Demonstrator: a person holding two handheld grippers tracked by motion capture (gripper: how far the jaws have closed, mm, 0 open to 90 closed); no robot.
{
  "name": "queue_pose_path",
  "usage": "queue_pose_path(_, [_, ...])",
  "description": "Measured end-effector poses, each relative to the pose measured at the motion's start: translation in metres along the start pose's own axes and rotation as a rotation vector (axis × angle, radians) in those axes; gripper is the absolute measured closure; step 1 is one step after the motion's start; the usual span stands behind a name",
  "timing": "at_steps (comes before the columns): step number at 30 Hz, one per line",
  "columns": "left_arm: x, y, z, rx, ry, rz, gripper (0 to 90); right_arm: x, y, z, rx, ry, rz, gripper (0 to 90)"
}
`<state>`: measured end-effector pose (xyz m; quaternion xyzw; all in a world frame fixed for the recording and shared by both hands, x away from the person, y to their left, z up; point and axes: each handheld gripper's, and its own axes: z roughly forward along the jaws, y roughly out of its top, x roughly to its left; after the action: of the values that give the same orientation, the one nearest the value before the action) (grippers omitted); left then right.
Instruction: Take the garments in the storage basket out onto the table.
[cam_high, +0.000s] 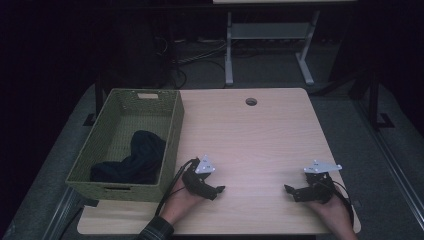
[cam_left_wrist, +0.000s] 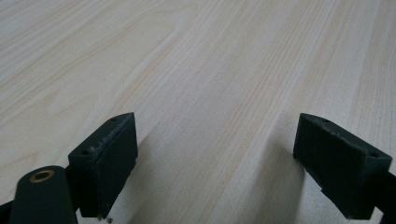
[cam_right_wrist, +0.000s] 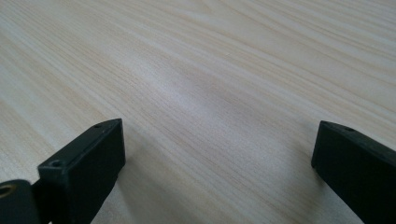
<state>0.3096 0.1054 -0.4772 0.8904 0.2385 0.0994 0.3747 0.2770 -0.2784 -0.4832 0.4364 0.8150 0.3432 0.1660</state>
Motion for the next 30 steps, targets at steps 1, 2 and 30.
queue_pose_path(1, [0.0, 0.0, 0.0, 0.0, 0.0, 0.0, 13.4, 0.0, 0.0, 0.0, 0.0, 0.0, 0.0, 2.5])
queue_pose_path(2, [0.0, 0.0, 0.0, 0.0, 0.0, 0.0, 13.4, 0.0, 0.0, 0.0, 0.0, 0.0, 0.0, 2.5])
queue_pose_path(30, [0.0005, 0.0056, -0.0074, 0.02, -0.045, -0.032, 14.1, 0.0001, 0.0014, 0.0011, 0.003, 0.005, -0.004, 2.4])
